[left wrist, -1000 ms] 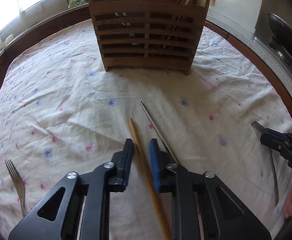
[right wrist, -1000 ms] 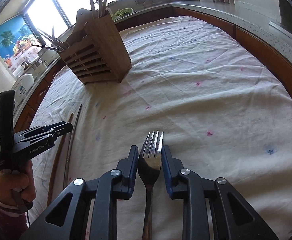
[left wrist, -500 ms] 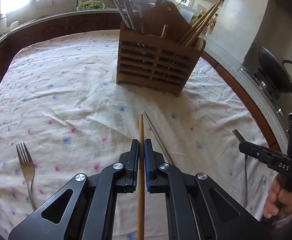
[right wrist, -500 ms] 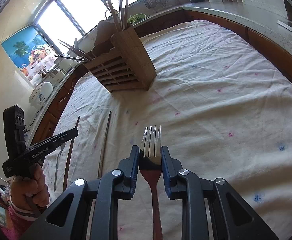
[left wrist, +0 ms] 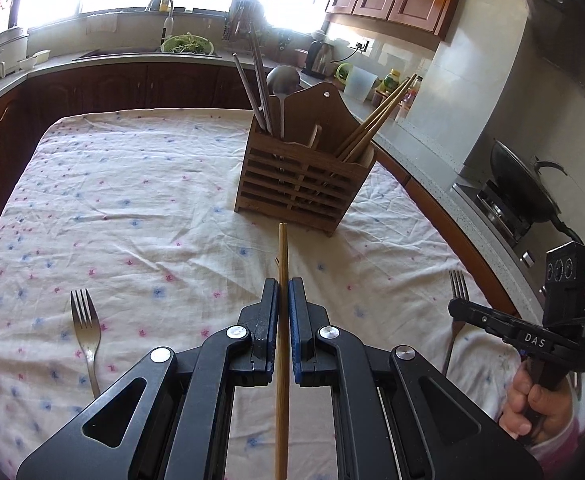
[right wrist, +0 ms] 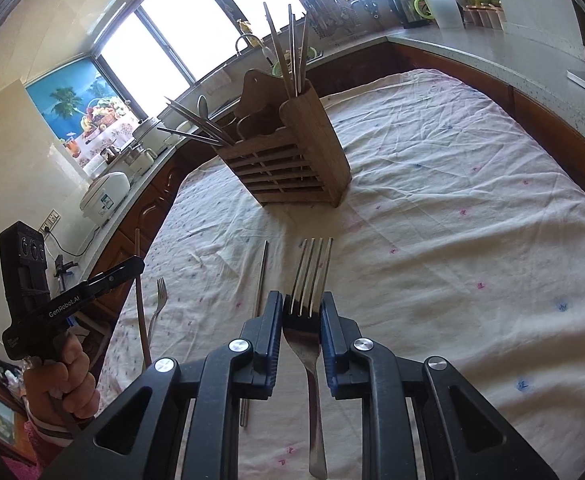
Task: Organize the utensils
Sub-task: 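Lift the chopstick and fork and carry them over the wooden holder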
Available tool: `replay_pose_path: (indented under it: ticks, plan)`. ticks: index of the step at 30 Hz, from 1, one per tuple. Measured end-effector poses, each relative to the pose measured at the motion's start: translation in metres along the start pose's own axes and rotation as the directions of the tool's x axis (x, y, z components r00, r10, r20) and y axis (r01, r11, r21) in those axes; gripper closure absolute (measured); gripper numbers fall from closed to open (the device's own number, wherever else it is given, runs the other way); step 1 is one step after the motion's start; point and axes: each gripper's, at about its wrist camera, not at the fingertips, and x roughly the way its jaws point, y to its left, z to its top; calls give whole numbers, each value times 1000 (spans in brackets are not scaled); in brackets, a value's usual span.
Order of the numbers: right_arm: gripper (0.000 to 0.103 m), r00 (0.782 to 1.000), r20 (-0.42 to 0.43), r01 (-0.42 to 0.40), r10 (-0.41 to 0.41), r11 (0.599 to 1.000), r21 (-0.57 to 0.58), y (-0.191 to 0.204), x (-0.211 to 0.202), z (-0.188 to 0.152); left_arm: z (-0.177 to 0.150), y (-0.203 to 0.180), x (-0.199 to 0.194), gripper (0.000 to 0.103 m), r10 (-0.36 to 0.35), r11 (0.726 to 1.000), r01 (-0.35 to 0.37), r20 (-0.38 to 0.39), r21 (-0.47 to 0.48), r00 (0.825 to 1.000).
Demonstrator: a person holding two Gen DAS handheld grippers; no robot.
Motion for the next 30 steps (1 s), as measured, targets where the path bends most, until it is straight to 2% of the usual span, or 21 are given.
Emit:
replay_pose_path:
  ticks: [10, 19, 30]
  plan:
    - [100, 998, 26, -49, 50, 999, -14, 16, -9, 6, 7, -3, -29, 98, -17, 1000, 18, 76, -2, 997]
    - [100, 990, 113, -76, 81, 996, -47, 32, -20, 35, 25, 0, -49, 98, -16, 1000, 18, 159, -11, 987]
    - [100, 963, 244, -95, 111, 992, -77, 41, -14, 83, 69, -9, -56, 98, -38, 999, 36, 263, 14, 964]
